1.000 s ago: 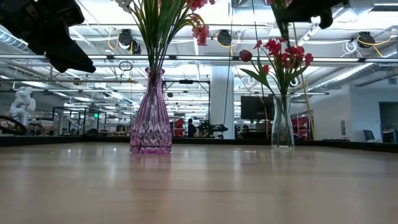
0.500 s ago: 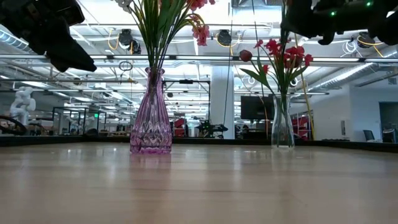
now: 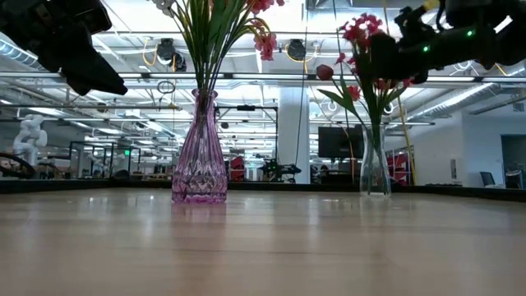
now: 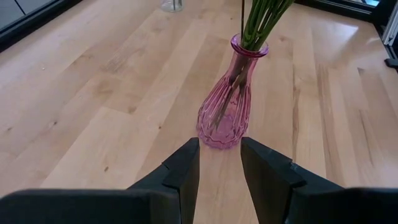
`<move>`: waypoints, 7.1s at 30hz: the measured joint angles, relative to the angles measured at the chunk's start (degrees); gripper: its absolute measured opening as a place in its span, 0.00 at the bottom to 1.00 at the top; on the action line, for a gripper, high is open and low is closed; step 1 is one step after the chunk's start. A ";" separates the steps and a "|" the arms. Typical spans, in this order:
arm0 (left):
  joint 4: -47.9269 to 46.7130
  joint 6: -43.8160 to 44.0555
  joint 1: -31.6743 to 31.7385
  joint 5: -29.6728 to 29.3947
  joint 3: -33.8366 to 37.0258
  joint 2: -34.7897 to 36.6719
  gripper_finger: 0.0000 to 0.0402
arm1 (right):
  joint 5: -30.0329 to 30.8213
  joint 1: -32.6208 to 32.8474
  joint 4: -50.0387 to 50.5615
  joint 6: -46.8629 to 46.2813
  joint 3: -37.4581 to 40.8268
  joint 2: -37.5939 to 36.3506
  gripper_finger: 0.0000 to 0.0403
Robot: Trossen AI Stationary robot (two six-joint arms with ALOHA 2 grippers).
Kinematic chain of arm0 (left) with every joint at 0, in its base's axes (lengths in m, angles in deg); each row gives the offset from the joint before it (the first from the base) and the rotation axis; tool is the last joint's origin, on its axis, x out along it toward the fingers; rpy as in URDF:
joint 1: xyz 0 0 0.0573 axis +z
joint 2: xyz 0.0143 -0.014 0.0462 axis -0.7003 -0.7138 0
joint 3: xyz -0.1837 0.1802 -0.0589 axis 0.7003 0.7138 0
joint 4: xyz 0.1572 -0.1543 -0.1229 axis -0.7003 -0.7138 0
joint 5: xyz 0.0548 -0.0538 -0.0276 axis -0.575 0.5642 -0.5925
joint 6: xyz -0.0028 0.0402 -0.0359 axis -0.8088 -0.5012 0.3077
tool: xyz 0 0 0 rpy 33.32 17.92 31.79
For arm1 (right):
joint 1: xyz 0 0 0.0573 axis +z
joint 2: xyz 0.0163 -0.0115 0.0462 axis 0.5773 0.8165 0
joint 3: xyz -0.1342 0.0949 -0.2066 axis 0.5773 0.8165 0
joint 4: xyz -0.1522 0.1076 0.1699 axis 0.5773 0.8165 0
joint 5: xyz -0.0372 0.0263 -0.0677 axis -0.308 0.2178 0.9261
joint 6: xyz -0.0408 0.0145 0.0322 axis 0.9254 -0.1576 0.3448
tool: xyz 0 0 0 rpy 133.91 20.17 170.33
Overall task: Sort flowers into vase by color
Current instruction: Put the red flowers into the transparent vase, then return to Home Position
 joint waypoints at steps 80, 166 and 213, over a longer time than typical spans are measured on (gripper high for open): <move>-0.14 -4.88 0.02 -8.22 0.00 0.00 0.31 | -37.56 7.75 99.34 -24.90 -38.88 4.87 0.41; 20.49 -21.20 22.60 25.74 22.49 34.78 0.31 | -31.13 19.06 49.12 -15.37 13.00 -50.44 0.41; 20.89 -21.20 22.60 25.64 22.49 34.76 0.31 | -30.38 18.77 41.72 -18.92 15.13 -49.46 0.41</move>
